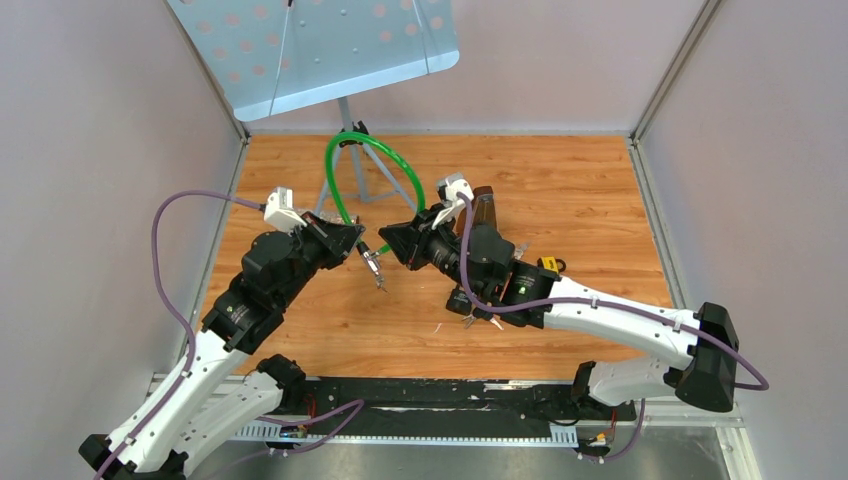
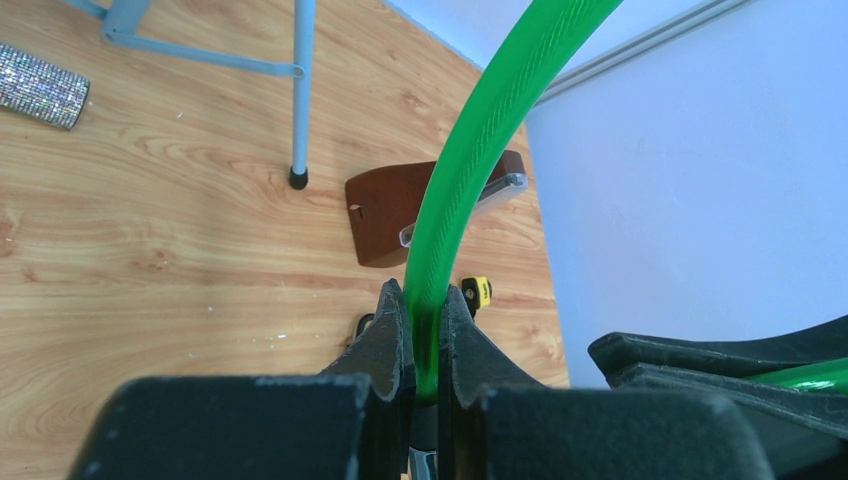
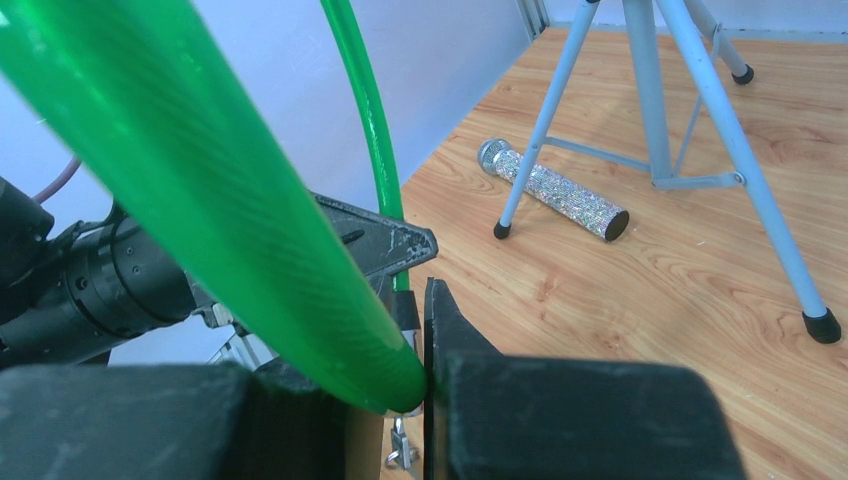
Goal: Lock with the key
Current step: Lock the lock.
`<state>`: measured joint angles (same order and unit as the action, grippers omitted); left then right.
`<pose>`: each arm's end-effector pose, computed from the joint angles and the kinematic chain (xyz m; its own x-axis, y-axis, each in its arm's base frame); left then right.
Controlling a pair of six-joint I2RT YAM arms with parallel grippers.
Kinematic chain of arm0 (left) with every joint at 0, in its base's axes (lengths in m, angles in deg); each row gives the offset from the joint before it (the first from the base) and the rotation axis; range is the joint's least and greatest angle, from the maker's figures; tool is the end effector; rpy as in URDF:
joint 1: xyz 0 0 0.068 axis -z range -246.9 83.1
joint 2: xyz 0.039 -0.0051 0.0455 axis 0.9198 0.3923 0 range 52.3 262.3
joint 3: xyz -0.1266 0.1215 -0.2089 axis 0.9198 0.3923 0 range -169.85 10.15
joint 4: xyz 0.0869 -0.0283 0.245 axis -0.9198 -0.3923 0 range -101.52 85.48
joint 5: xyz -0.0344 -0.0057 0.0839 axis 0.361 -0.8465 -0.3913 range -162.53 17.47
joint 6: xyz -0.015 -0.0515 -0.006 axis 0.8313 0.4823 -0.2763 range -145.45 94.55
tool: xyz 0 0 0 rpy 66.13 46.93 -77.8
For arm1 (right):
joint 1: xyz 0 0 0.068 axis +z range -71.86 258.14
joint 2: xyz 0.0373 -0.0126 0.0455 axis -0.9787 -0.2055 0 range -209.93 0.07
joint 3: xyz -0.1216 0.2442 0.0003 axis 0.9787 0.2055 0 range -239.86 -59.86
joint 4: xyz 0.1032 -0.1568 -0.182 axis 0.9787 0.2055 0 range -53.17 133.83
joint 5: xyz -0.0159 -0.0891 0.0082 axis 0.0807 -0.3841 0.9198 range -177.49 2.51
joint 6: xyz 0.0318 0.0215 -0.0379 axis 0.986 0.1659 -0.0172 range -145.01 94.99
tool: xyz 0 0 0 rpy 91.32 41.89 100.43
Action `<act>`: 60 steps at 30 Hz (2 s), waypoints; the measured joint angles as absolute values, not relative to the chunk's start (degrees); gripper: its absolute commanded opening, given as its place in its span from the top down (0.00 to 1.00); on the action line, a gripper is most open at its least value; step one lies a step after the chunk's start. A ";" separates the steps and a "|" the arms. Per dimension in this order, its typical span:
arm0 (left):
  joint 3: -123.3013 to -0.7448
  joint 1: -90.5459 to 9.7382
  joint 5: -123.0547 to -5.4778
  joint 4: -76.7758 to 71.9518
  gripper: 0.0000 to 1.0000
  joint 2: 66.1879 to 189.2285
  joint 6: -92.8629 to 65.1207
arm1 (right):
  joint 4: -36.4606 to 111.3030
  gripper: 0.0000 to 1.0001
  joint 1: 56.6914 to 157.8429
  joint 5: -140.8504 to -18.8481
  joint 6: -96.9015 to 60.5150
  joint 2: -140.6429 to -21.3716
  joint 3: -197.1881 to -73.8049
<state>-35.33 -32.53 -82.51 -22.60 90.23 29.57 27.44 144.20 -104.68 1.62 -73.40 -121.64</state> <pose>0.1306 -0.0818 0.3474 -0.4268 -0.6858 -0.5896 0.1145 0.6057 -0.7874 0.1333 0.2744 0.3712 -0.3522 0.2619 -0.8985 -0.6661 0.6043 0.4372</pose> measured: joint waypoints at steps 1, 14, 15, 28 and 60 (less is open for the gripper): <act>-35.33 -32.53 -82.48 -22.56 1.00 90.21 29.64 | 27.44 1.00 144.36 -104.81 1.49 -73.35 -121.64; -34.06 -32.60 -81.41 -22.30 1.00 88.88 31.13 | 26.65 1.00 145.38 -107.74 -1.02 -75.17 -121.75; -33.82 -32.66 -81.41 -22.32 1.00 88.75 31.30 | 26.61 1.00 145.60 -108.09 -1.52 -75.48 -121.84; -30.98 -33.39 -81.37 -24.98 1.00 88.60 39.96 | 17.76 1.00 154.24 -116.53 -22.00 -82.62 -123.67; -41.25 -33.56 -82.31 -43.78 1.00 93.12 49.00 | 8.86 1.00 157.27 -119.17 -34.61 -87.19 -123.87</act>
<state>-41.25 -33.56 -82.31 -43.78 93.12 49.00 8.86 157.27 -119.17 -34.61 -87.19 -123.87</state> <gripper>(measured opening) 0.052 0.128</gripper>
